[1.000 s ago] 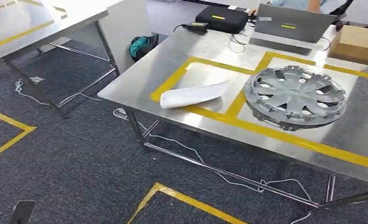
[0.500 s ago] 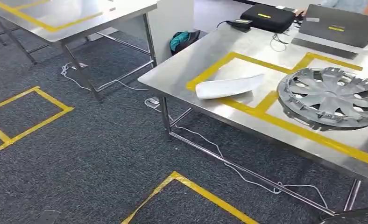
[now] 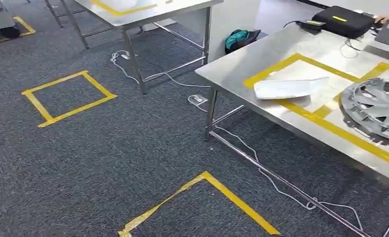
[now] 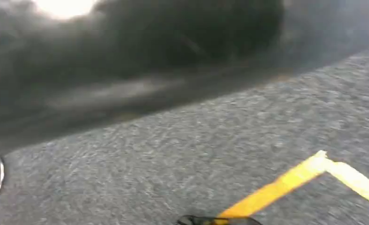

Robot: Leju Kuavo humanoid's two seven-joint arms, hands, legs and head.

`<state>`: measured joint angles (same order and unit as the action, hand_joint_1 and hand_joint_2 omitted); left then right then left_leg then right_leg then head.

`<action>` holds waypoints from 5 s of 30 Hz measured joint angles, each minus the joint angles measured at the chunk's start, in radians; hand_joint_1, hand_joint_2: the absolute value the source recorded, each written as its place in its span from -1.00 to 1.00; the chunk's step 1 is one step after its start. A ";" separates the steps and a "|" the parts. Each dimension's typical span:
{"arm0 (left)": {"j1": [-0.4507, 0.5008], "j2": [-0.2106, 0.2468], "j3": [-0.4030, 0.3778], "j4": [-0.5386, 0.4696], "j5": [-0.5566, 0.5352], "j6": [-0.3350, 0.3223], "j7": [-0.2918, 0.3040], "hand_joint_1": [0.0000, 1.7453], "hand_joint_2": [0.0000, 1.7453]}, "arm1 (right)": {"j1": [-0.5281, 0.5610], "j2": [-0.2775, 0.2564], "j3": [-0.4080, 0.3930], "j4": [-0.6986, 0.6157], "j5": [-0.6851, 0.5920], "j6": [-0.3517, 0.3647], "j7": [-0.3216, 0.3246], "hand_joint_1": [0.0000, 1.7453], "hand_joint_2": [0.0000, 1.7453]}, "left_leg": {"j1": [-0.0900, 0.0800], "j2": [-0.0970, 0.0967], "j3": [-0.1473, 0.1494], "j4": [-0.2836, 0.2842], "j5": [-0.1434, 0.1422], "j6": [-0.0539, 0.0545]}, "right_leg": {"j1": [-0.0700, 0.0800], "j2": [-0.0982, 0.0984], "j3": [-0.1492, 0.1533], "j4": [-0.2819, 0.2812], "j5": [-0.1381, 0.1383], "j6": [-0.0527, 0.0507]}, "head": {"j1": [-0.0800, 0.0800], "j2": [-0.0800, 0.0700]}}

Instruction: Take the parts from the cabinet and place them on the table.

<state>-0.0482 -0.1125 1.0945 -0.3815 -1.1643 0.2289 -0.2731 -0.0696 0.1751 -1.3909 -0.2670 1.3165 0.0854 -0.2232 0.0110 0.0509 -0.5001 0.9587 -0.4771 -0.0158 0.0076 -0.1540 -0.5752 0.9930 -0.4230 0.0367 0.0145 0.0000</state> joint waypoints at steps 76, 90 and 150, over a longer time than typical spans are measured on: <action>-0.184 -0.079 0.140 0.030 0.203 -0.195 0.114 -1.00 -1.00 | 0.007 -0.096 0.188 0.003 0.246 -0.016 0.003 -1.00 -1.00 | -0.001 -0.201 -0.098 0.028 0.074 -0.009 | -0.014 0.231 0.029 0.020 -0.048 -0.012 | -0.006 0.000; -0.144 -0.071 0.141 -0.018 0.282 -0.193 0.137 -1.00 -1.00 | 0.010 -0.103 0.264 0.006 0.256 -0.040 -0.001 -1.00 -1.00 | -0.010 0.002 -0.082 0.036 0.049 -0.003 | -0.005 0.046 0.049 0.012 -0.060 -0.003 | -0.013 0.000; -0.153 -0.051 0.038 -0.018 0.259 -0.195 0.134 -1.00 -1.00 | 0.018 -0.118 0.346 0.021 0.226 -0.031 -0.008 -1.00 -1.00 | -0.023 0.042 -0.152 0.044 0.084 0.006 | -0.001 0.108 0.082 0.036 -0.097 -0.026 | -0.011 0.000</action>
<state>-0.2013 -0.1636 1.1326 -0.3994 -0.9049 0.0336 -0.1389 -0.0516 0.0572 -1.0452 -0.2457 1.5423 0.0549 -0.2312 -0.0122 0.0928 -0.6520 1.0027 -0.3936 -0.0095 0.0070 -0.0465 -0.4931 1.0293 -0.5198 0.0105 0.0036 0.0000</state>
